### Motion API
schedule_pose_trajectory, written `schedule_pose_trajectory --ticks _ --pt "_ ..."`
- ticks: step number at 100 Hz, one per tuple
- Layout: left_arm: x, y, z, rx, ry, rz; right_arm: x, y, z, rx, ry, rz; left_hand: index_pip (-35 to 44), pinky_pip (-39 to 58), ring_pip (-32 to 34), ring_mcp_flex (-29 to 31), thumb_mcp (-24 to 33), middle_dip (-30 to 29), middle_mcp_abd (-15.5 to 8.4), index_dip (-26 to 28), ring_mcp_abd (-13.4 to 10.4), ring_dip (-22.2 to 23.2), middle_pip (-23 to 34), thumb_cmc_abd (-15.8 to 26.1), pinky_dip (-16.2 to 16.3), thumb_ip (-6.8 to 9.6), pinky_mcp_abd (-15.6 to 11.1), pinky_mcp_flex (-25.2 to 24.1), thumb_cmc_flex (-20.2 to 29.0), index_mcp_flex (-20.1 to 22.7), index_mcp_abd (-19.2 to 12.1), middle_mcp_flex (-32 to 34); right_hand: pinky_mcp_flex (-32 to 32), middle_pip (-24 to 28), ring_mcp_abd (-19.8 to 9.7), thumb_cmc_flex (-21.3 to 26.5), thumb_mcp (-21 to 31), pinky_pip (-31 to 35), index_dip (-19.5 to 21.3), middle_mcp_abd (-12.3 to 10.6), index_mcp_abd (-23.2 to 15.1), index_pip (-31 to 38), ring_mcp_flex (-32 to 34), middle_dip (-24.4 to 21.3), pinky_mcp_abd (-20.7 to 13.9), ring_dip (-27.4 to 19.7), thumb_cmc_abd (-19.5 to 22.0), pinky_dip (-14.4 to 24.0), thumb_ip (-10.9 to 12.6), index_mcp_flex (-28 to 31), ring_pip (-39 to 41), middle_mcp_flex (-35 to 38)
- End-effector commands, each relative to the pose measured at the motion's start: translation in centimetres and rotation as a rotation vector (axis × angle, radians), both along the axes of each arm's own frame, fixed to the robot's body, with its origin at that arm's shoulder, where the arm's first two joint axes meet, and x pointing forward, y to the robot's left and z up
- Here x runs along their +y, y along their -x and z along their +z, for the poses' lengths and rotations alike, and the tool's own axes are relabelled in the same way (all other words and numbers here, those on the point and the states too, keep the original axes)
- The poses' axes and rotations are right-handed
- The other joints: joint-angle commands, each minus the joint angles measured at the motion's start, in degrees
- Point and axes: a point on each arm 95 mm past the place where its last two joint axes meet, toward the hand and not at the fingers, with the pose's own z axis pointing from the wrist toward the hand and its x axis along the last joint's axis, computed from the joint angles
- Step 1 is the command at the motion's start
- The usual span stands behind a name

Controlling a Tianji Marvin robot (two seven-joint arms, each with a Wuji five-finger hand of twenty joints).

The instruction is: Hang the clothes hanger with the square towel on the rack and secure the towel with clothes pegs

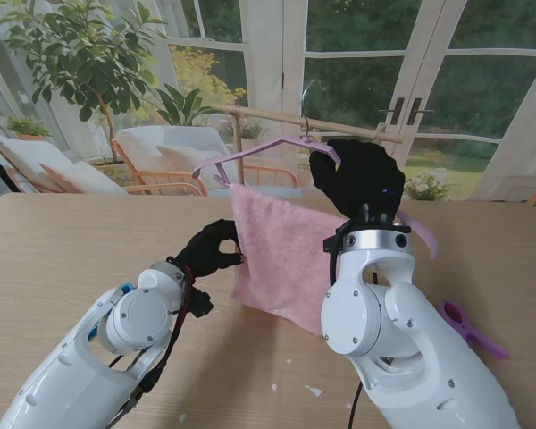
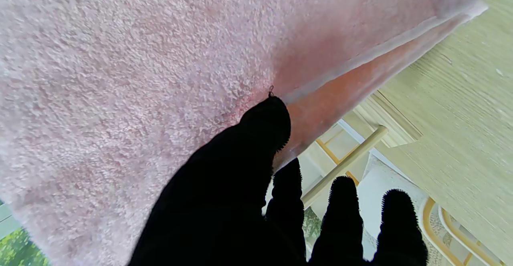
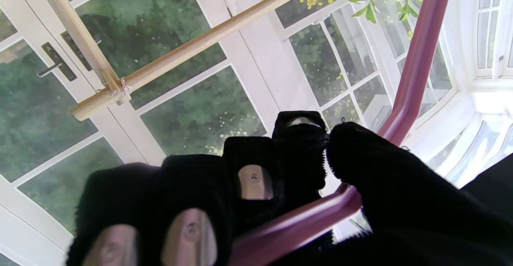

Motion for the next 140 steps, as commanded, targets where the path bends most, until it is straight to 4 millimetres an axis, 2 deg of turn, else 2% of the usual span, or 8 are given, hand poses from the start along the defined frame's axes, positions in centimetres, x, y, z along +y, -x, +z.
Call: schedule_pose_trajectory --ticks 1,35,65,80,88,103,118,140 --pt "-0.2 0.2 0.0 0.006 0.005 -0.001 0.1 0.3 0.4 0.0 -0.021 0.009 3.06 0.15 -0.07 0.25 -2.28 1.04 0.45 3.52 -0.26 1.44 1.5 2.42 1.26 0.55 -0.96 -0.56 3.85 -1.5 1.14 -1.08 4.78 2.67 0.69 -1.78 -0.1 11.6 0.68 0.74 -0.53 0.72 1.7 0.91 -9.2 -0.18 3.8 1.25 2.13 1.47 5.73 1.15" --pt "0.6 -0.2 -0.6 0.012 -0.026 0.022 0.0 0.5 0.9 -0.01 -0.049 0.001 4.78 -0.03 -0.22 -0.51 -3.32 2.16 0.02 10.4 -0.72 1.38 2.25 3.86 1.22 0.19 -1.49 -1.18 4.56 -4.7 1.84 -1.71 4.79 2.65 0.77 -1.76 -0.02 11.6 0.69 0.89 -0.32 0.72 1.79 0.91 -9.14 -0.22 3.79 1.43 2.11 1.57 5.78 1.26" --pt "0.7 -0.3 -0.8 0.025 -0.019 0.02 0.1 0.5 0.9 -0.009 -0.046 0.006 -0.36 0.16 0.35 0.51 -3.8 1.2 -0.11 5.35 0.08 1.68 1.03 2.53 1.29 1.27 -0.91 -0.77 5.11 -1.23 -0.12 0.71 4.81 2.64 0.65 -1.82 -0.05 11.6 0.71 0.77 -0.39 0.71 1.83 0.93 -9.2 -0.27 3.89 1.62 2.11 1.56 5.79 1.31" --pt "0.6 -0.4 -1.1 0.033 -0.042 0.001 0.2 0.5 1.0 -0.007 -0.053 0.009 -15.12 -0.06 0.08 0.31 11.63 -1.78 -0.64 -7.96 0.05 1.65 -1.78 -2.97 1.06 -0.46 -0.71 -0.7 -7.24 -1.94 -4.11 0.64 4.83 2.62 0.7 -1.8 -0.02 11.6 0.71 0.82 -0.42 0.69 1.93 0.92 -9.22 -0.28 3.83 1.75 2.11 1.57 5.84 1.37" --pt "0.2 -0.5 -1.3 0.044 -0.045 -0.001 0.3 0.4 1.0 -0.008 -0.055 0.011 -13.82 -0.07 0.22 0.46 13.73 -1.49 -0.05 -7.47 0.21 1.72 -1.23 -5.01 0.96 -1.25 -0.58 -0.63 -8.02 -0.78 -4.31 0.87 4.84 2.62 0.66 -1.78 0.01 11.6 0.71 0.82 -0.42 0.69 2.01 0.93 -9.24 -0.3 3.86 1.85 2.12 1.57 5.84 1.37" --pt "-0.4 -0.6 -1.6 0.048 -0.039 0.005 0.3 0.4 1.1 -0.009 -0.055 0.01 -1.49 -0.02 0.75 0.64 4.03 -0.3 0.58 -5.83 0.36 2.28 0.18 -1.52 0.97 -0.39 -0.88 -0.82 0.62 5.94 -1.84 3.11 4.85 2.62 0.57 -1.77 -0.05 11.6 0.74 0.69 -0.48 0.7 2.02 0.94 -9.31 -0.32 3.88 1.98 2.12 1.58 5.85 1.39" --pt "-0.3 -0.7 -1.6 0.052 -0.023 0.027 0.0 0.4 1.1 -0.009 -0.053 0.004 2.97 -0.18 0.61 -0.39 -5.46 2.5 0.63 5.0 -0.19 2.22 2.04 4.66 0.96 0.67 -1.93 -1.85 5.15 -1.53 -1.58 1.12 4.86 2.62 0.63 -1.78 -0.07 11.6 0.75 0.69 -0.48 0.69 2.1 0.95 -9.36 -0.33 3.87 2.07 2.13 1.59 5.88 1.43" --pt "1.0 -1.4 -1.5 0.027 -0.044 0.063 -0.3 0.4 1.2 -0.009 -0.058 -0.003 6.54 -0.41 0.38 -0.79 -7.38 3.6 0.33 11.0 -0.46 2.02 2.88 6.2 0.61 0.45 -2.21 -1.95 5.98 -5.38 -0.42 0.22 4.86 2.6 0.69 -1.73 -0.04 11.6 0.76 0.73 -0.39 0.67 2.09 0.97 -9.35 -0.33 3.84 2.17 2.13 1.58 5.93 1.41"
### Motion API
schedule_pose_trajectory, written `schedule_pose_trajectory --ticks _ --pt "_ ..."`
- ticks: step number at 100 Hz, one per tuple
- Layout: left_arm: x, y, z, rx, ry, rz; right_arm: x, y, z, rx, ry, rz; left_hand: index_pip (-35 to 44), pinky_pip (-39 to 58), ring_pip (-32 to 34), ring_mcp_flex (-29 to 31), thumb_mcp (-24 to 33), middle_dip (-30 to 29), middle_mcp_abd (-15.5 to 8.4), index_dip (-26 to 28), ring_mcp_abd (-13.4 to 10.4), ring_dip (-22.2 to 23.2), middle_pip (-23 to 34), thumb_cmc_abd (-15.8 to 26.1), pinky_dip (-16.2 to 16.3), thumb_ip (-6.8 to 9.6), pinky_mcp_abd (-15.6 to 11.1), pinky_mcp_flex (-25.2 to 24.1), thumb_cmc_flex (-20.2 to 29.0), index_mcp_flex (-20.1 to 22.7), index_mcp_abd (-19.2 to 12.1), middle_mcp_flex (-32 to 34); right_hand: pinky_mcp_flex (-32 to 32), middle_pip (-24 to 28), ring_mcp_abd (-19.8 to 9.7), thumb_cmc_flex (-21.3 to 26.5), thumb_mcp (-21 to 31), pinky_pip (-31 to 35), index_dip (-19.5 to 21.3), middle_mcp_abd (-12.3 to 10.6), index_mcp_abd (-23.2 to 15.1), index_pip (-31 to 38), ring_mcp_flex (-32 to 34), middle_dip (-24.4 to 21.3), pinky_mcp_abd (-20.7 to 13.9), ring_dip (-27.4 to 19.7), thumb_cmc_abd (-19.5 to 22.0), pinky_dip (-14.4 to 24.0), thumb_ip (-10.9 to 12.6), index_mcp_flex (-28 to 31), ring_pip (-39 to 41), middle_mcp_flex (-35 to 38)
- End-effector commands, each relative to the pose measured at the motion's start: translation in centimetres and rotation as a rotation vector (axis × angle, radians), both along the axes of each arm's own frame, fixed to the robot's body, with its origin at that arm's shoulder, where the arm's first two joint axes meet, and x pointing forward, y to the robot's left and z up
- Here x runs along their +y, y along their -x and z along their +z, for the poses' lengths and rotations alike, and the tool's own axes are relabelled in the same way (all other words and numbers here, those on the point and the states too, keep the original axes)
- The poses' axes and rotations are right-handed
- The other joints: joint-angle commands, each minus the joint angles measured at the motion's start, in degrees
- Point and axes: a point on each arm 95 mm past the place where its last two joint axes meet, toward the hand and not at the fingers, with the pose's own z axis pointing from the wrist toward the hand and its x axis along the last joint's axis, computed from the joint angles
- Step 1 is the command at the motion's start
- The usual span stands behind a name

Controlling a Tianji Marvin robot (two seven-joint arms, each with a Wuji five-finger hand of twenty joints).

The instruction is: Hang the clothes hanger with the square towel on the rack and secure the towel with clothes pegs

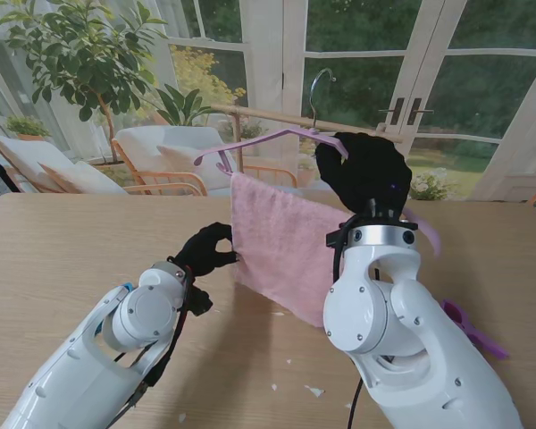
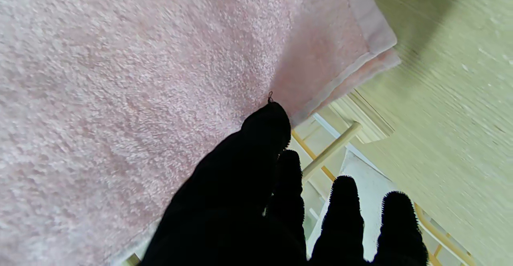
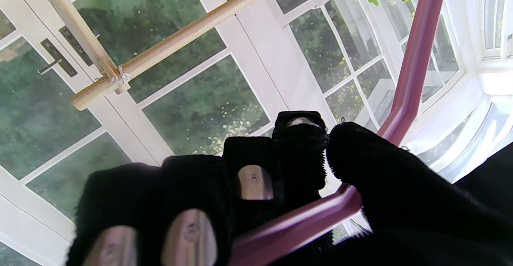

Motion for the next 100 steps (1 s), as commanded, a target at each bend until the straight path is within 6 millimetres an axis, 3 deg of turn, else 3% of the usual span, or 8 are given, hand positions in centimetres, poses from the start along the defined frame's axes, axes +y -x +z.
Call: schedule_pose_trajectory --ticks 1,79,100 --pt "0.5 -0.3 -0.1 -0.005 -0.018 0.007 0.1 0.2 0.2 0.004 -0.013 0.006 3.64 -0.4 0.26 -1.0 -1.8 0.76 0.13 1.89 -1.1 0.61 1.15 2.26 0.09 0.94 -2.18 -0.97 3.18 -0.35 0.57 -1.4 4.68 2.6 0.7 -1.74 -0.05 11.58 0.73 0.72 -0.39 0.67 2.06 0.94 -9.33 -0.32 3.83 1.63 2.13 1.57 5.81 1.36" --pt "2.8 -1.3 -0.4 -0.049 -0.084 0.115 0.1 0.2 -0.1 0.016 -0.009 0.007 3.53 -0.59 0.48 -1.4 -4.49 1.27 0.33 4.09 -0.86 0.8 1.49 4.8 -0.55 1.43 -2.36 -0.9 4.65 -2.41 -0.14 -1.1 4.69 2.59 0.64 -1.67 -0.17 11.58 0.78 0.8 -0.43 0.64 2.04 0.99 -9.41 -0.32 3.88 1.74 2.12 1.57 5.82 1.37" --pt "2.5 -1.0 -0.3 -0.032 -0.07 0.121 0.3 0.2 -0.1 0.015 -0.01 0.012 1.19 -0.75 0.36 -1.56 -4.75 0.64 0.34 2.32 -0.92 0.73 0.44 4.77 -0.92 1.8 -2.51 -0.82 4.63 -2.94 -1.84 -1.46 4.7 2.58 0.63 -1.7 -0.19 11.58 0.79 0.8 -0.43 0.64 2.06 1.0 -9.4 -0.31 3.89 1.77 2.1 1.57 5.83 1.37"
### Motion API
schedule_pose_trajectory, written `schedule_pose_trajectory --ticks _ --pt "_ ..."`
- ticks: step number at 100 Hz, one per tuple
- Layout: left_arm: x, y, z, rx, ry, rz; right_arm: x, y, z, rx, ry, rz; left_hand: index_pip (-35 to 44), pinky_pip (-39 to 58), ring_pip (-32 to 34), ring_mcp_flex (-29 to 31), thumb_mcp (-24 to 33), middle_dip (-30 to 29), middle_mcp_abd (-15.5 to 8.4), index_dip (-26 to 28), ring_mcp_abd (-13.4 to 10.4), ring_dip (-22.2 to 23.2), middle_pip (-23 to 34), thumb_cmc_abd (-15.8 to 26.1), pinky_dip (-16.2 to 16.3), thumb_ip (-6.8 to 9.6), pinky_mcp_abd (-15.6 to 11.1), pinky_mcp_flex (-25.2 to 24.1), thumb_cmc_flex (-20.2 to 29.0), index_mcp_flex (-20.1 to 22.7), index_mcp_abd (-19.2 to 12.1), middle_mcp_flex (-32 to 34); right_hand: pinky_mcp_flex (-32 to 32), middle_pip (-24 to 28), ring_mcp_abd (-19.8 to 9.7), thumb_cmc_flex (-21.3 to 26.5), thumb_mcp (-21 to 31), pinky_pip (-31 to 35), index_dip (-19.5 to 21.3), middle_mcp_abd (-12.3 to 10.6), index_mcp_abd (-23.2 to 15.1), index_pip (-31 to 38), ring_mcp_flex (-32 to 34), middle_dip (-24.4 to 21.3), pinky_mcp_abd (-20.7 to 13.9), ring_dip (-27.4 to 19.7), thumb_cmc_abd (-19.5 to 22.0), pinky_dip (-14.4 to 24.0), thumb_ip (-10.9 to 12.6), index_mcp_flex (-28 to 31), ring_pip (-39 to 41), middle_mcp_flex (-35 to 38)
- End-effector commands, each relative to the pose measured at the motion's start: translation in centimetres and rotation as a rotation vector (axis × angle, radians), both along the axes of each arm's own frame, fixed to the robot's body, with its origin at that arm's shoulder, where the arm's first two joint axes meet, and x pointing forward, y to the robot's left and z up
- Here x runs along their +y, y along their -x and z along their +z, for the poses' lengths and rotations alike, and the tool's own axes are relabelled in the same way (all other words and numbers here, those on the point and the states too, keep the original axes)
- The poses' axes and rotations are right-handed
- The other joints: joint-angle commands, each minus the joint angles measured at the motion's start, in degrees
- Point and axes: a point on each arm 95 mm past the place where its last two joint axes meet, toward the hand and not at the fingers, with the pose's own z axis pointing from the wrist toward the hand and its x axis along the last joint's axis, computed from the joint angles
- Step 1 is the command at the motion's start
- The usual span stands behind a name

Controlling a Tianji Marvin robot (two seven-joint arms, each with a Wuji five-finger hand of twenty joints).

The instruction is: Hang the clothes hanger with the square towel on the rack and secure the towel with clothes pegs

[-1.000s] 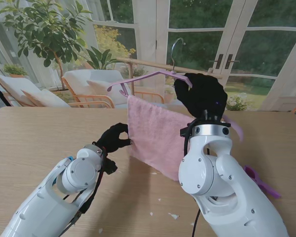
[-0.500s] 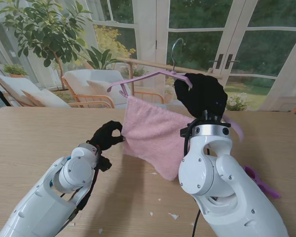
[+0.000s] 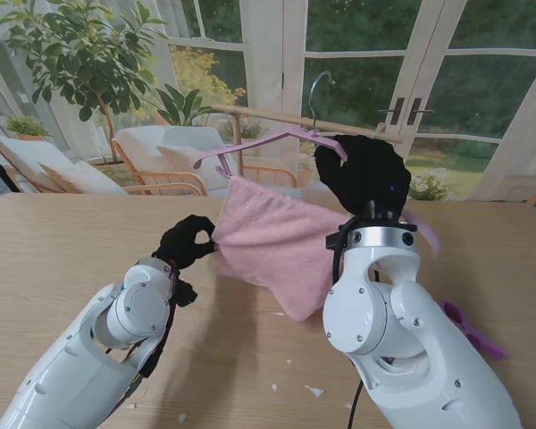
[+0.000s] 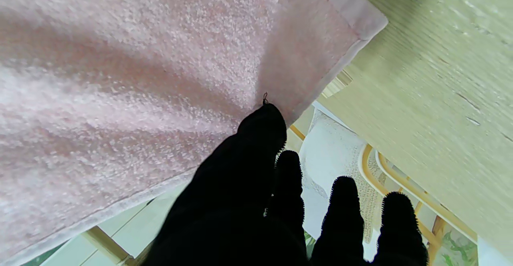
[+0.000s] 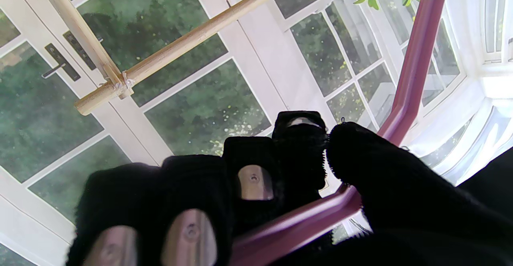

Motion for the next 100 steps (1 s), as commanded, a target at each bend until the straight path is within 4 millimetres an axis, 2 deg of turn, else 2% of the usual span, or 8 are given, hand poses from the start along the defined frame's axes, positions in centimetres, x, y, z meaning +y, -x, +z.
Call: schedule_pose_trajectory --ticks 1,10,14,17,31,41,66,100 --pt "-0.4 0.3 0.0 0.021 0.02 -0.011 0.3 0.2 0.2 0.002 -0.011 0.01 0.01 -0.77 0.34 -1.35 -0.63 -0.3 0.29 -0.68 -0.93 0.72 -0.04 2.47 -0.41 1.83 -2.44 -0.57 3.92 -1.57 -1.4 -1.39 4.68 2.58 0.64 -1.71 -0.19 11.58 0.78 0.8 -0.43 0.64 2.05 0.96 -9.4 -0.3 3.9 1.73 2.1 1.57 5.8 1.36" --pt "-0.6 0.6 0.1 0.037 0.026 -0.025 0.4 0.2 0.3 0.002 -0.01 0.012 -8.52 -1.04 -0.1 -1.68 0.99 -2.62 0.05 -8.04 -1.35 0.27 -1.87 0.77 -1.46 1.8 -2.5 -0.46 0.83 -4.99 -4.4 -2.5 4.68 2.58 0.64 -1.67 -0.19 11.58 0.79 0.8 -0.43 0.63 2.05 0.96 -9.39 -0.3 3.88 1.74 2.11 1.58 5.8 1.36" --pt "-0.7 0.7 0.2 0.048 0.031 -0.032 0.4 0.1 0.3 0.001 -0.009 0.011 -14.06 -1.24 -0.48 -2.0 8.58 -3.86 -0.07 -12.55 -1.61 -0.12 -2.97 -0.12 -2.55 1.1 -2.5 -0.39 -5.4 -6.79 -2.93 -3.13 4.68 2.58 0.64 -1.66 -0.18 11.58 0.79 0.8 -0.43 0.63 2.05 0.96 -9.4 -0.3 3.91 1.75 2.11 1.58 5.8 1.36" --pt "-0.7 0.8 0.3 0.055 0.031 -0.038 0.4 0.1 0.3 0.0 -0.008 0.011 -18.24 -1.43 -0.62 -2.35 13.66 -4.75 -0.3 -16.1 -1.87 -0.3 -3.87 0.05 -3.22 1.97 -2.52 -0.34 -9.75 -7.65 -1.96 -3.39 4.68 2.58 0.64 -1.7 -0.2 11.58 0.79 0.8 -0.43 0.63 2.05 0.96 -9.4 -0.3 3.91 1.75 2.1 1.58 5.8 1.36" --pt "-0.6 1.2 1.0 0.062 0.012 -0.07 0.3 0.1 0.3 0.001 -0.005 0.009 -27.34 -3.04 -1.65 -3.58 19.0 -9.91 0.5 -24.36 -2.6 -4.05 -11.28 -3.05 -6.68 1.94 -2.4 0.06 -16.69 -14.44 0.88 -3.39 4.7 2.58 0.64 -1.69 -0.21 11.58 0.79 0.8 -0.43 0.63 2.05 0.97 -9.46 -0.3 3.91 1.8 2.11 1.58 5.8 1.36" --pt "-0.3 1.7 1.9 0.048 -0.026 -0.091 0.2 0.0 0.2 0.006 -0.003 0.007 -28.83 -3.72 -1.92 -4.0 20.33 -11.5 1.06 -26.23 -2.55 -6.36 -13.64 -4.12 -8.7 1.67 -2.13 0.18 -19.28 -16.21 0.99 -3.56 4.7 2.58 0.64 -1.68 -0.22 11.58 0.79 0.8 -0.43 0.63 2.05 0.97 -9.48 -0.3 3.97 1.83 2.11 1.58 5.8 1.36" --pt "1.8 2.7 4.5 -0.041 -0.243 -0.117 -0.3 0.1 -0.2 0.013 0.002 0.007 -28.96 -3.6 -1.93 -3.13 19.46 -12.19 1.76 -26.57 -1.13 -7.77 -14.2 -2.93 -9.3 1.27 -1.28 0.24 -22.16 -15.87 1.19 -3.47 4.7 2.58 0.64 -1.65 -0.23 11.58 0.8 0.8 -0.43 0.63 2.05 0.97 -9.51 -0.29 3.91 1.86 2.12 1.58 5.8 1.36" --pt "7.5 5.2 4.8 -0.095 -0.539 -0.02 -0.8 0.3 -1.0 0.029 0.021 0.009 -30.04 -1.85 -1.6 -2.97 16.61 -12.86 1.78 -26.97 -0.54 -8.49 -14.19 -0.87 -7.22 1.2 -0.95 -0.4 -23.12 -16.17 1.4 -3.57 4.71 2.58 0.64 -1.68 -0.24 11.58 0.8 0.8 -0.43 0.63 2.05 0.97 -9.59 -0.29 3.97 1.87 2.13 1.58 5.8 1.36"
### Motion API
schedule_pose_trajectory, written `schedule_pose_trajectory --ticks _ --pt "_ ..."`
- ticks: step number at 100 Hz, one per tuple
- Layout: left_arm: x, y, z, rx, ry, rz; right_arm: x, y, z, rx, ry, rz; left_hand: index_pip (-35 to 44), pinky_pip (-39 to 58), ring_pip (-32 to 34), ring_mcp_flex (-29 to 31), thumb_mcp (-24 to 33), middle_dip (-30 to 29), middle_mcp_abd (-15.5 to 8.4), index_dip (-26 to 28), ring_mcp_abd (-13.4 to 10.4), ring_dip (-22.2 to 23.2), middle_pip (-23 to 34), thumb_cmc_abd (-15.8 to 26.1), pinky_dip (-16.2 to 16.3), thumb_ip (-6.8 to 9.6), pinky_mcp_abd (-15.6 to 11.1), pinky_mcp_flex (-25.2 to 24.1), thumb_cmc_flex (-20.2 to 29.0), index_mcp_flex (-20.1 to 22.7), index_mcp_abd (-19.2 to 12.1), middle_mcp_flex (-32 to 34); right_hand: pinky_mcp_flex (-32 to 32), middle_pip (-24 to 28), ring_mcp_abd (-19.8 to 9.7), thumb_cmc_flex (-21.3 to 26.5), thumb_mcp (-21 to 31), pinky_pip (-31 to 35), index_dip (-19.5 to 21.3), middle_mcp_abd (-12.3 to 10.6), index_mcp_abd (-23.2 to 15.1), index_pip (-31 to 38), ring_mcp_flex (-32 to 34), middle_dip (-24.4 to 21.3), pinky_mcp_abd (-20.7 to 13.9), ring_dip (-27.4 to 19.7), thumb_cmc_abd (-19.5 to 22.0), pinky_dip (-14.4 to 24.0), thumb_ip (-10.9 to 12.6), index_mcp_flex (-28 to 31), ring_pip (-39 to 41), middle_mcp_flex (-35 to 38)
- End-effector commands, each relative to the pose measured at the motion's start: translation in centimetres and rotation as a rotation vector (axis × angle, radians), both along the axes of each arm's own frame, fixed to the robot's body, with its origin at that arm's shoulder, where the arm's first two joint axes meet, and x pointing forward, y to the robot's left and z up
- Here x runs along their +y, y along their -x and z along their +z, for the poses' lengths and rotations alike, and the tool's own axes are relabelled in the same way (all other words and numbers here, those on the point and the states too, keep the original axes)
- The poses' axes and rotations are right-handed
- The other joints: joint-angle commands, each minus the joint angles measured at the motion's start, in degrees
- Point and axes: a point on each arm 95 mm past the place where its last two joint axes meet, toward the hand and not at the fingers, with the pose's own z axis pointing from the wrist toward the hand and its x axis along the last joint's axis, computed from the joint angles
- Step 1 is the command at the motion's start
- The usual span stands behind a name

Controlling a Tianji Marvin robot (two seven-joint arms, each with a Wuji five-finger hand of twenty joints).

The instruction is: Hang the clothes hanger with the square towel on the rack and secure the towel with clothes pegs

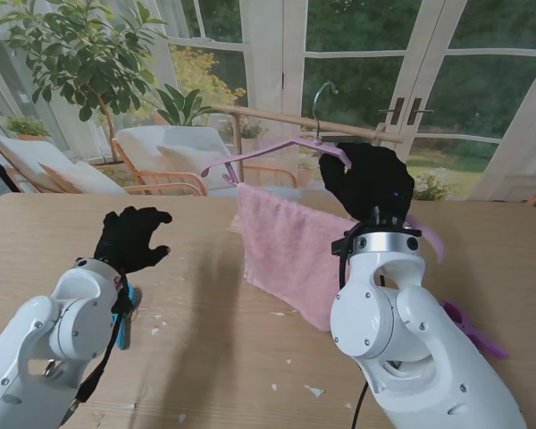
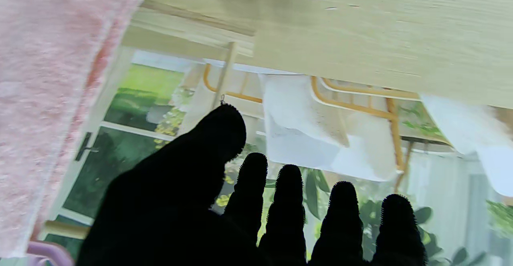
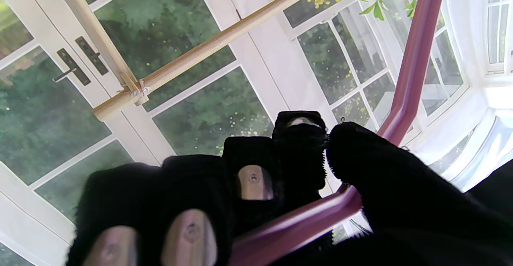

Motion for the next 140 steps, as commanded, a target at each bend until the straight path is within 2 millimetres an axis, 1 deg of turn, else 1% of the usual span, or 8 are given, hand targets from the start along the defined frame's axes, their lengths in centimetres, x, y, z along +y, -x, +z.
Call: schedule_pose_trajectory --ticks 1,22,44,64,94,109,120,140 --pt "1.0 0.8 -0.8 0.022 -0.02 0.029 0.0 0.2 -0.1 0.009 0.002 0.007 -1.09 0.26 -0.65 -1.42 -0.98 -0.81 1.15 -0.54 0.19 -0.92 -0.89 1.7 1.26 0.24 -0.33 -0.92 -0.59 -2.35 0.49 -1.23 4.67 2.58 0.64 -1.69 -0.25 11.58 0.79 0.8 -0.43 0.63 2.04 0.97 -9.58 -0.29 3.95 1.77 2.13 1.57 5.78 1.35" --pt "3.6 3.7 -2.7 -0.031 -0.124 0.133 -0.6 0.8 0.0 0.009 0.004 -0.005 -1.13 0.87 -0.36 -0.83 -1.45 -0.52 1.16 -0.1 0.57 -0.75 -0.33 2.01 2.35 0.52 0.0 -0.92 -1.37 -2.3 0.79 -1.07 4.67 2.58 0.64 -1.69 -0.3 11.58 0.8 0.8 -0.47 0.61 2.04 0.97 -9.6 -0.29 3.97 1.75 2.13 1.53 5.78 1.35" --pt "5.0 7.1 -5.8 -0.038 -0.169 0.26 -1.1 1.7 -0.1 0.01 -0.012 -0.003 -0.68 1.18 -0.14 -0.35 -1.04 -0.18 1.34 0.56 0.99 -0.33 0.66 1.89 3.21 0.69 0.64 -0.54 -2.8 -2.98 1.3 -0.94 4.67 2.57 0.64 -1.64 -0.3 11.58 0.8 0.78 -0.47 0.61 2.04 0.97 -9.58 -0.29 3.96 1.74 2.14 1.53 5.78 1.33" --pt "6.4 8.9 -8.4 -0.001 -0.177 0.351 -1.3 2.7 0.2 -0.003 -0.023 -0.003 -0.44 0.8 -0.24 -0.4 -0.78 0.01 1.54 0.96 0.94 -0.14 1.25 1.96 3.38 0.61 0.58 -0.91 -4.03 -4.38 1.56 -1.0 4.66 2.57 0.64 -1.62 -0.32 11.58 0.8 0.78 -0.47 0.61 2.04 0.97 -9.5 -0.29 3.96 1.77 2.13 1.53 5.78 1.33" --pt "7.7 8.5 -10.8 0.082 -0.198 0.427 -1.3 3.7 0.6 -0.019 -0.017 -0.01 -0.76 -0.02 -0.26 -0.05 -0.61 0.5 1.46 1.05 0.65 -0.05 2.7 1.27 2.81 0.56 0.27 -1.02 -6.53 -5.75 2.69 -0.55 4.67 2.57 0.67 -1.57 -0.28 11.58 0.81 0.78 -0.47 0.6 2.03 0.98 -9.45 -0.29 3.93 1.83 2.14 1.53 5.78 1.33" --pt "7.8 7.9 -11.4 0.138 -0.18 0.428 -1.1 3.4 0.7 -0.016 -0.01 -0.009 -2.44 -0.42 -0.43 -0.12 3.21 0.14 1.61 0.99 0.22 -0.51 2.53 -0.9 2.08 -0.58 0.31 -0.91 -15.5 -5.28 4.77 -0.41 4.67 2.57 0.7 -1.59 -0.28 11.58 0.81 0.78 -0.46 0.6 2.04 0.98 -9.44 -0.29 3.94 1.87 2.14 1.53 5.8 1.33" --pt "7.7 7.5 -11.7 0.18 -0.165 0.428 -0.9 3.1 0.7 -0.013 -0.005 -0.007 -3.73 -0.94 -0.65 -0.49 2.12 -0.3 2.35 0.61 -0.29 -0.93 1.8 -2.06 1.3 -1.73 0.38 -0.81 -20.65 -5.02 6.58 -0.44 4.68 2.57 0.69 -1.61 -0.29 11.58 0.81 0.78 -0.46 0.6 2.04 0.98 -9.46 -0.29 3.96 1.9 2.14 1.53 5.8 1.33" --pt "7.5 6.6 -12.7 0.212 -0.129 0.448 -0.7 2.7 0.7 -0.007 0.003 -0.004 -6.0 -0.97 -0.45 0.1 0.28 -1.05 5.26 -0.35 0.14 -1.27 0.67 -1.97 0.75 -2.67 0.7 -0.83 -24.28 -1.96 10.06 1.12 4.68 2.57 0.62 -1.61 -0.3 11.58 0.81 0.78 -0.46 0.6 2.04 0.98 -9.52 -0.29 3.98 1.91 2.15 1.53 5.8 1.33"
